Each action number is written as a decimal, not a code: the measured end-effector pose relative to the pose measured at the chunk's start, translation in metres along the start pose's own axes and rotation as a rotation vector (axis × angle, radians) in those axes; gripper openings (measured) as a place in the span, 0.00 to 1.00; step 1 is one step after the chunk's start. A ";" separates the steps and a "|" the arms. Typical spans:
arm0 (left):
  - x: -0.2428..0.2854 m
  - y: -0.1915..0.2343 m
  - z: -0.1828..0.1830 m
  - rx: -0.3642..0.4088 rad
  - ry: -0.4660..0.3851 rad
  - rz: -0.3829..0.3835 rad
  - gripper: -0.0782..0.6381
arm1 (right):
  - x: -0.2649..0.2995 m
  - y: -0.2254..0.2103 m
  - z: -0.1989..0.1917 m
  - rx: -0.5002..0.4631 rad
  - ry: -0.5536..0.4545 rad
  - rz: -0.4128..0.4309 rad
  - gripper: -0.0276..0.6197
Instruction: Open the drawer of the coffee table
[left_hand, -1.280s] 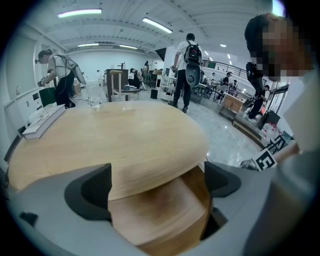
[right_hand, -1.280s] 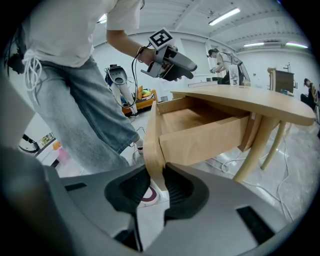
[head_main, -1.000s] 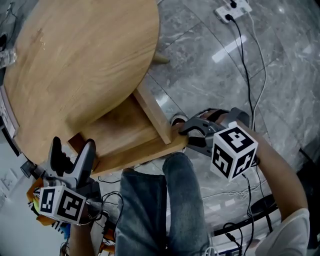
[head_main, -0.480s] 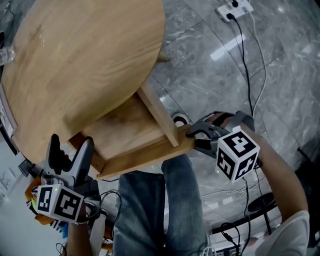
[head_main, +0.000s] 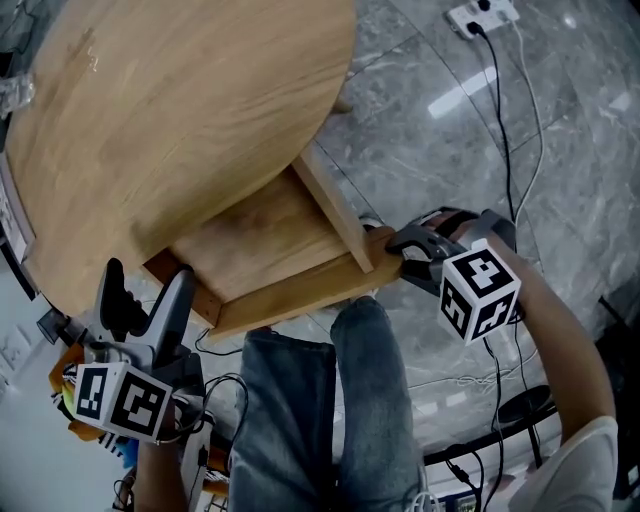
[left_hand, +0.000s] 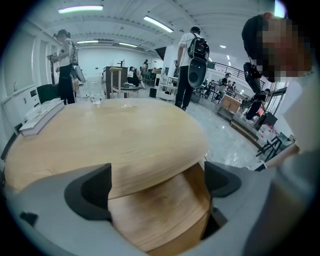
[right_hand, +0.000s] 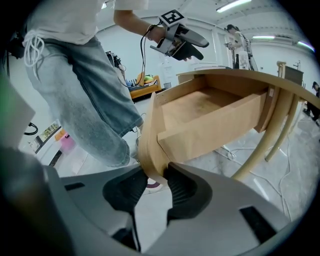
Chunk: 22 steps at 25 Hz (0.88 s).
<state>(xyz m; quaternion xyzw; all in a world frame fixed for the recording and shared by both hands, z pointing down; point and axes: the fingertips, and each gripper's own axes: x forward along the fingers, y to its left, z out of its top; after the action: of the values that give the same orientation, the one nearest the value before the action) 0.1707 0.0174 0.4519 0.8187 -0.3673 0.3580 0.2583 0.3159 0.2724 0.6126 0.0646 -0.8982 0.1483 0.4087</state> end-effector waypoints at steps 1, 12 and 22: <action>-0.001 -0.001 -0.001 0.001 -0.001 -0.002 0.91 | 0.001 0.000 -0.001 0.001 0.003 -0.003 0.23; -0.013 0.000 -0.009 -0.017 -0.017 -0.008 0.91 | 0.003 -0.001 -0.007 0.093 0.013 -0.026 0.26; -0.040 0.021 0.002 -0.063 -0.083 0.014 0.91 | -0.039 0.006 0.000 0.243 0.026 -0.046 0.21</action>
<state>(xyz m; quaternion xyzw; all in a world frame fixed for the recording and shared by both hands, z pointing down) 0.1364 0.0201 0.4227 0.8217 -0.3945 0.3136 0.2660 0.3402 0.2780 0.5825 0.1324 -0.8666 0.2476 0.4126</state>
